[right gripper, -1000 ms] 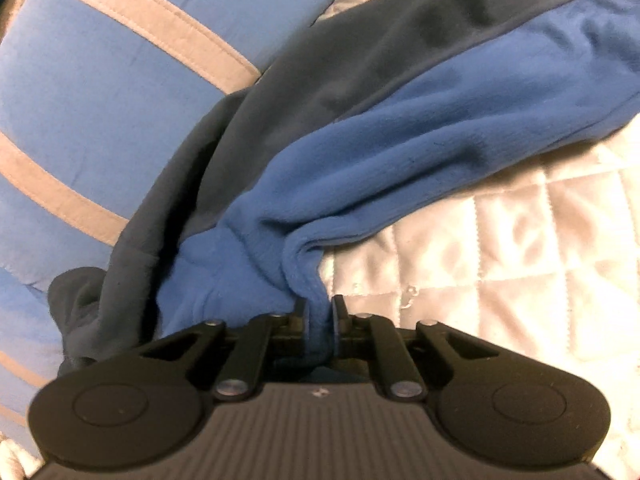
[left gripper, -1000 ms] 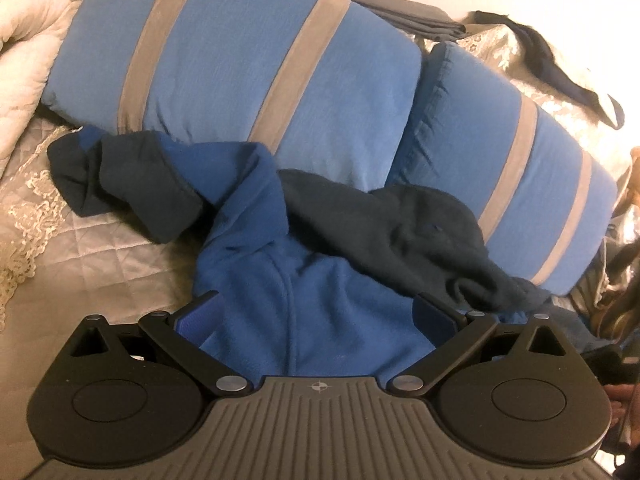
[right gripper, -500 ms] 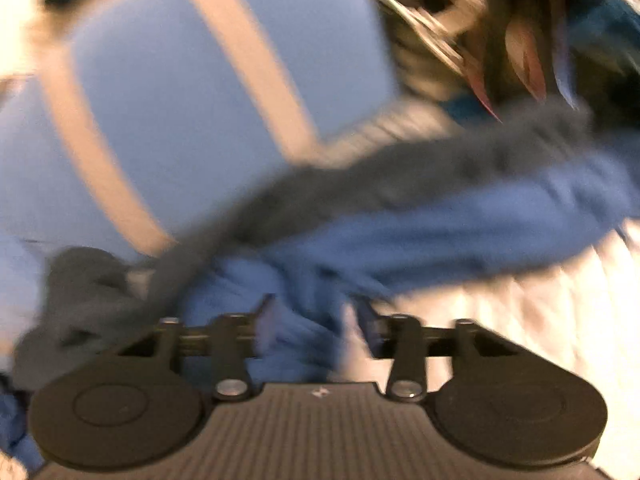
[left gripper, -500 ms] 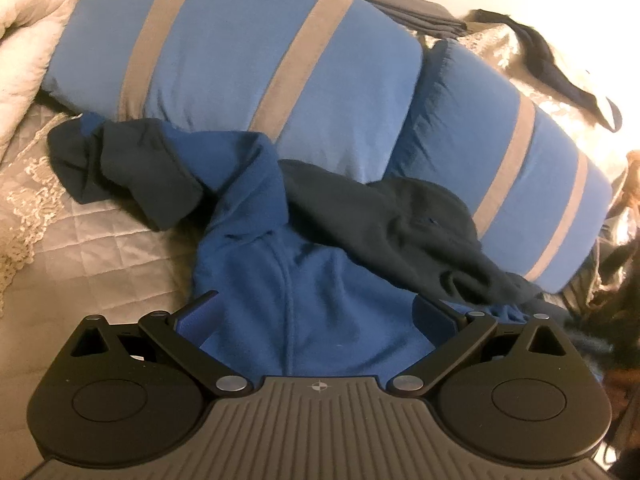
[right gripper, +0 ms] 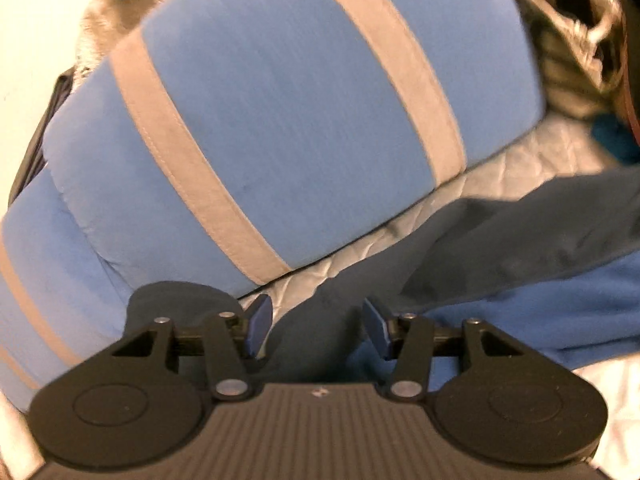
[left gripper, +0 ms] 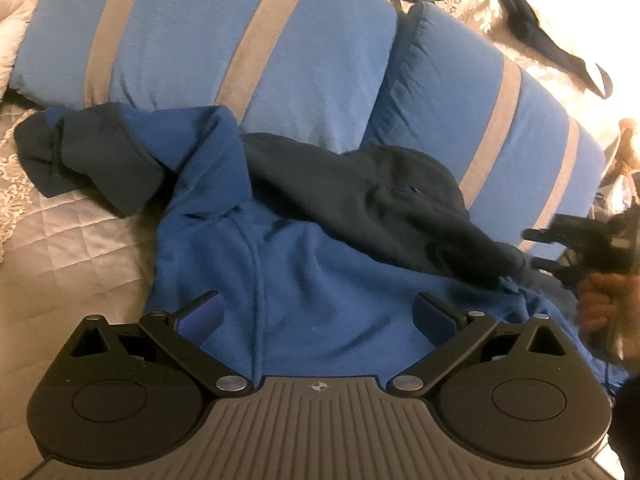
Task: Fold clothes
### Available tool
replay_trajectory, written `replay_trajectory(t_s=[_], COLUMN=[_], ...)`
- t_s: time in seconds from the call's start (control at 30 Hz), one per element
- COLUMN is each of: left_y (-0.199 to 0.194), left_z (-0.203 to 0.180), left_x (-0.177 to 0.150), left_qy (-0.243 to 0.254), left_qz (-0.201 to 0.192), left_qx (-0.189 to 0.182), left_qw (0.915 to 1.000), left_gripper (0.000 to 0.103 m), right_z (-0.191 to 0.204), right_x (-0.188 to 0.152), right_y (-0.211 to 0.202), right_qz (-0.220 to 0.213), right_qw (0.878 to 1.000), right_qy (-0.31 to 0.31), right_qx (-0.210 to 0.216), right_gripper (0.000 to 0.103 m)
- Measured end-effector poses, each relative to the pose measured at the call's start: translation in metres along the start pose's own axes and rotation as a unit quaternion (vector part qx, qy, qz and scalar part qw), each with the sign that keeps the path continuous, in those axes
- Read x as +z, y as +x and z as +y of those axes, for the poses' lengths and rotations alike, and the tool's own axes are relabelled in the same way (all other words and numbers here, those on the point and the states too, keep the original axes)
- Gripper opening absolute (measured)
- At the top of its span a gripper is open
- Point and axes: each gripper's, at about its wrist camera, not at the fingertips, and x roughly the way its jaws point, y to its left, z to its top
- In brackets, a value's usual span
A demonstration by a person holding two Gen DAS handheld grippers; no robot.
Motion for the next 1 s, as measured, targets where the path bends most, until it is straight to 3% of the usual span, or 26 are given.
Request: replay_trajectory(t_s=[0.17, 0.57, 0.67, 0.83, 1.0], left_y=[0.011, 0.029, 0.031, 0.032, 0.032], left_z=[-0.004, -0.006, -0.006, -0.008, -0.01], left_x=[0.001, 0.004, 0.004, 0.004, 0.003], left_qy=[0.003, 0.0, -0.001, 0.0, 0.003], left_qz=[0.011, 0.028, 0.031, 0.036, 0.038], left_qx=[-0.006, -0.006, -0.006, -0.008, -0.008], left_qw=[0.9999, 0.9996, 0.9995, 0.9993, 0.9993], left_gripper=[0.103, 0.103, 0.103, 0.103, 0.103], right_z=[0.007, 0.001, 0.003, 0.019, 0.025], right_x=[0.007, 0.014, 0.015, 0.026, 0.023], right_y=[0.027, 0.068, 0.065, 0.038, 0.038], right_qz=[0.024, 0.033, 0.039, 0.012, 0.045], right_qw=[0.999, 0.998, 0.998, 0.999, 0.998], right_qy=[0.023, 0.057, 0.048, 0.006, 0.024], right_qx=[-0.003, -0.004, -0.033, -0.034, -0.043], right_gripper=[0.064, 0.064, 0.064, 0.064, 0.064])
